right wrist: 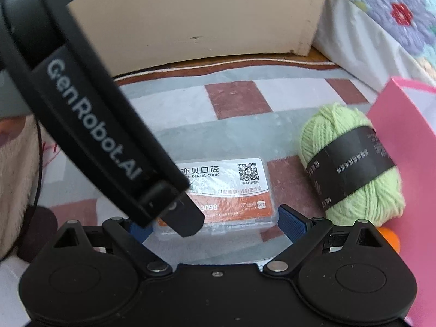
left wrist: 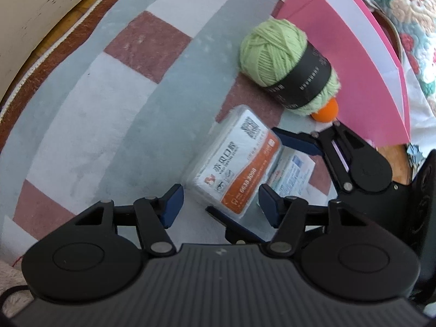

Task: Organize objects

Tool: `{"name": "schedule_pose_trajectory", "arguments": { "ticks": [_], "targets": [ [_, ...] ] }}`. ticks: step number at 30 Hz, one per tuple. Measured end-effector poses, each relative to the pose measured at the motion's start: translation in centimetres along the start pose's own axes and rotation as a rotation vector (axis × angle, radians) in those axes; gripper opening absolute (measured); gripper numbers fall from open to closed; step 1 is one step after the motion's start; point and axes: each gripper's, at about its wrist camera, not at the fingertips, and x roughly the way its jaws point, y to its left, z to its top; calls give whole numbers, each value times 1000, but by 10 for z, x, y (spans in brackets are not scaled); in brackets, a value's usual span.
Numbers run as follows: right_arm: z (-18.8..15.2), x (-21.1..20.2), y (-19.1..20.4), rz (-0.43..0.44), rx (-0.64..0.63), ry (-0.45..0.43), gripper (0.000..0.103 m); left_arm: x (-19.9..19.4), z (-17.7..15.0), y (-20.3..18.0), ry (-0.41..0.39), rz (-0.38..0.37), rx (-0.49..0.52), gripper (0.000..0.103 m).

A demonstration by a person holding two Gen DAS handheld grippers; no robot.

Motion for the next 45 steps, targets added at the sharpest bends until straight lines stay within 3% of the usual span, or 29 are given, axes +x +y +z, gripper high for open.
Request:
{"name": "schedule_pose_trajectory", "arguments": {
  "ticks": [5,8,14,23,29,36,38,40,41,45],
  "targets": [
    [-4,1,-7,7,88,-13,95,3,1,3,-6,1,-8,55],
    [-5,4,-13,7,150,-22,95,1,1,12,-23,-41,-91,50],
    [-8,6,-14,-22,221,-57,94,4,2,10,-33,-63,-82,38],
    [-7,5,-9,-49,249,-46,94,-2,8,7,-110,-34,-61,39],
    [-7,-3,5,7,242,12,95,-8,14,12,-144,-22,-70,39],
    [-7,-6,12,-73,241,-35,94,-4,14,11,-135,-8,-51,41],
    [-8,-4,4,-81,290,-43,92,-4,14,10,-140,-5,-44,42],
    [-10,0,-7,-54,364,-52,77,-3,13,10,-142,-7,-47,42],
    [-12,2,-12,-41,397,-60,75,-3,13,10,-142,-9,-47,42],
    [-19,1,-20,-7,473,-99,71,-3,15,7,-133,-8,1,42]
  ]
}}
